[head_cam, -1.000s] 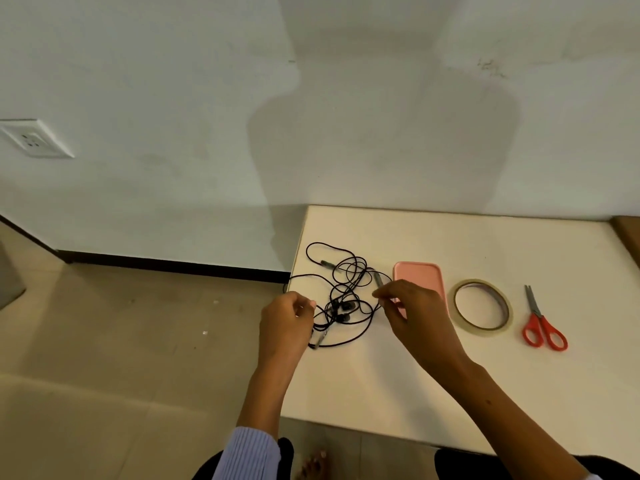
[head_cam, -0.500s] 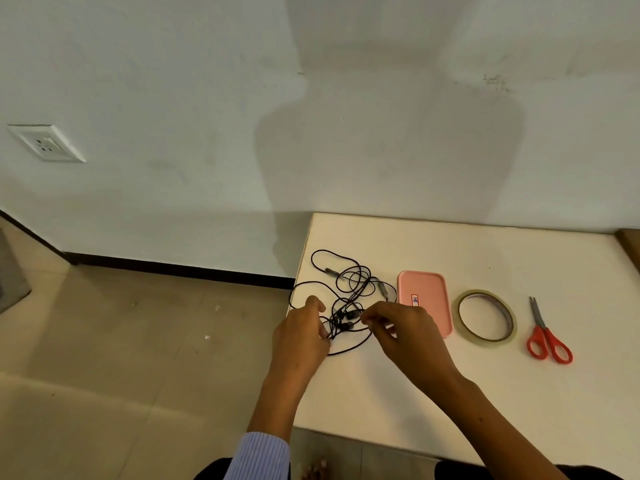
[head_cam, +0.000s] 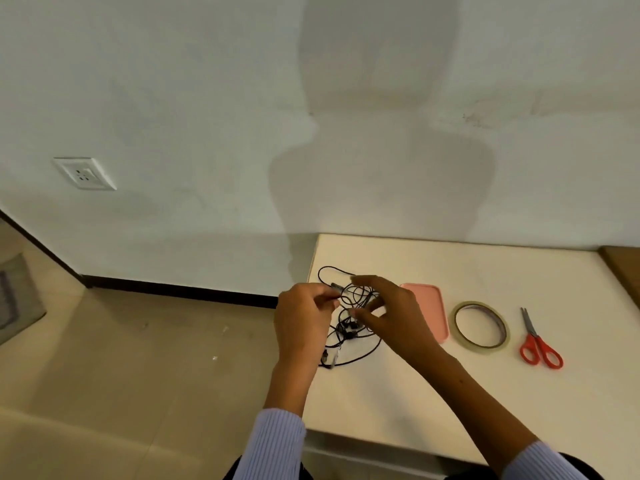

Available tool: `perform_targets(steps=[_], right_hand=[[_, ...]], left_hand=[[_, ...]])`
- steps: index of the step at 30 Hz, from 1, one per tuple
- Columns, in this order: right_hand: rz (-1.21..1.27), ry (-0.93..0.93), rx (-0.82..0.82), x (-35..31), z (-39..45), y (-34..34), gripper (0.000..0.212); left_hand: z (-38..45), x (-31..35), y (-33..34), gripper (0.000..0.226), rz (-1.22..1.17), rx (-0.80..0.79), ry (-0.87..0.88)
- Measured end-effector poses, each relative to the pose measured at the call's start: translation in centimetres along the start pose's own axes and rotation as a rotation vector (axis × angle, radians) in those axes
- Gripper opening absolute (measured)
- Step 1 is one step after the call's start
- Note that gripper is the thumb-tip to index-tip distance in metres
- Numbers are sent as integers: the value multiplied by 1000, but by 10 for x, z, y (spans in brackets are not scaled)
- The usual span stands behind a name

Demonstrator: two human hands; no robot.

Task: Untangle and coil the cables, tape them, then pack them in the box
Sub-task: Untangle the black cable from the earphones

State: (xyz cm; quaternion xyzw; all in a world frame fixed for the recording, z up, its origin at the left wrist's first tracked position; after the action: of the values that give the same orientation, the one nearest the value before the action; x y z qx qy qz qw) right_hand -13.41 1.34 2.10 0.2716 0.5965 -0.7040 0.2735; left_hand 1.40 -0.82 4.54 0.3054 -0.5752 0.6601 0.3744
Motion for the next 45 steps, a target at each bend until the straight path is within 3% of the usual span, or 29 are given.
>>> perform_targets(steps=[2, 5, 13, 19, 21, 25, 27, 29, 33, 37, 39, 43, 45], right_hand=[[-58, -62, -98, -19, 10, -8, 34], [-151, -135, -108, -48, 28, -30, 10], [-136, -229, -74, -113, 46, -120, 12], [40, -89, 90, -115, 34, -155, 12], [-16, -19, -9, -106, 29, -153, 17], [-112, 131, -263, -96, 20, -121, 53], [-47, 142, -246, -97, 21, -105, 43], [55, 168, -170, -99, 26, -98, 19], [281, 231, -57, -103, 36, -113, 22], [392, 193, -131, -115, 40, -137, 22], [421, 156, -151, -124, 39, -147, 21], [474, 90, -55, -130, 34, -165, 19], [475, 97, 2, -125, 29, -172, 19]], left_hand=[[3, 18, -10, 12, 1, -40, 52], [15, 44, -30, 13, 60, -64, 110], [32, 63, -60, 6, 75, -115, 167], [28, 46, -49, 5, 33, -88, 93], [28, 54, -44, 5, -107, -47, 81], [28, 93, -40, 5, -365, -81, 93], [28, 110, -39, 8, -461, -96, 97], [27, 118, -43, 11, -514, -84, 101], [31, 100, -51, 30, -490, -83, 49], [27, 74, -33, 54, -260, -197, 45], [26, 67, -17, 47, -214, -172, 75], [32, 52, 2, 5, -191, -121, 74], [35, 43, 1, 8, -180, -106, 57]])
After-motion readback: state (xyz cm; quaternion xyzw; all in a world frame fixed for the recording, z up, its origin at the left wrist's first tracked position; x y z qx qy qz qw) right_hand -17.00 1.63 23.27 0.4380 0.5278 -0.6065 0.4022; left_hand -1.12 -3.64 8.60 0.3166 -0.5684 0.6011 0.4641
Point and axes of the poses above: each hand's wrist, its own z-axis towards the middle knuckle, its own y-axis out of the palm, x = y × z, the point moved 1 cm from there along z, towards the middle knuckle, and after that the axes turned 7 degrees about -z, right-handed, at the moved point
